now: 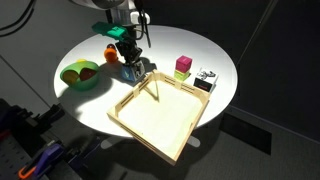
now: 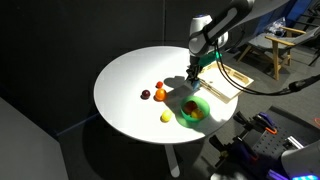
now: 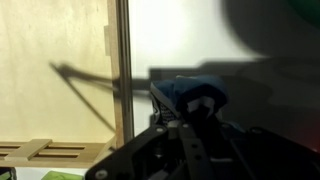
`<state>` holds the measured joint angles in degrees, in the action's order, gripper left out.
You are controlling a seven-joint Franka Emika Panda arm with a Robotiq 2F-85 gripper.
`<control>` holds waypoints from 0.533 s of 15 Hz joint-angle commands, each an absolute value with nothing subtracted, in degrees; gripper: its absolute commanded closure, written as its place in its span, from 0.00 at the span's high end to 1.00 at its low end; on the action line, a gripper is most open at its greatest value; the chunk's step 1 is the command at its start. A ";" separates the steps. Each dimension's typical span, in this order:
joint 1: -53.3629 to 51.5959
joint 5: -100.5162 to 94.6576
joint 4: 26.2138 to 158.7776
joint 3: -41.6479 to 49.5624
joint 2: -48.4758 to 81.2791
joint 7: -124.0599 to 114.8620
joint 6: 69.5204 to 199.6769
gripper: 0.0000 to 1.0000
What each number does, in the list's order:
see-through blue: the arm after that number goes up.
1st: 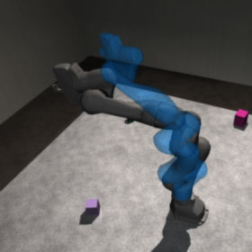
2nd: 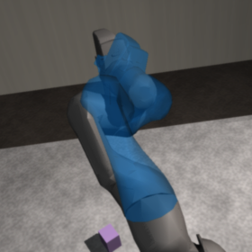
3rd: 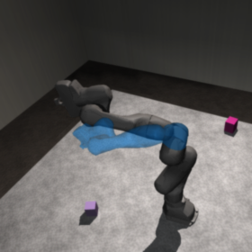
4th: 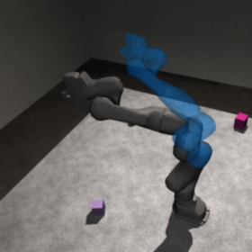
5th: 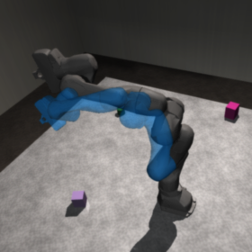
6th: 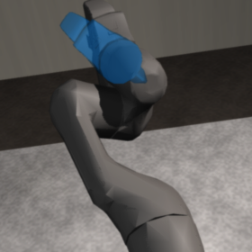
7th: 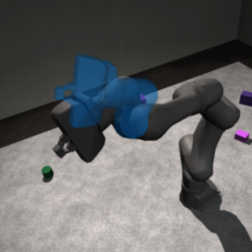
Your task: Put the big red tomato in the green bowl, then put the apple in the green bowl and remove the soft toy block from the box
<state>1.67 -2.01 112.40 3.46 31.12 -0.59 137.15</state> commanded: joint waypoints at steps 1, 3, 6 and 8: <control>1.87 -1.84 109.46 3.30 33.27 -1.29 136.52 0.28; 1.83 -2.10 108.98 3.47 33.74 -1.28 136.43 0.48; 1.77 -2.37 109.00 3.84 33.92 -1.55 136.17 0.73; 1.57 -2.63 109.74 4.26 33.30 -2.10 135.75 0.88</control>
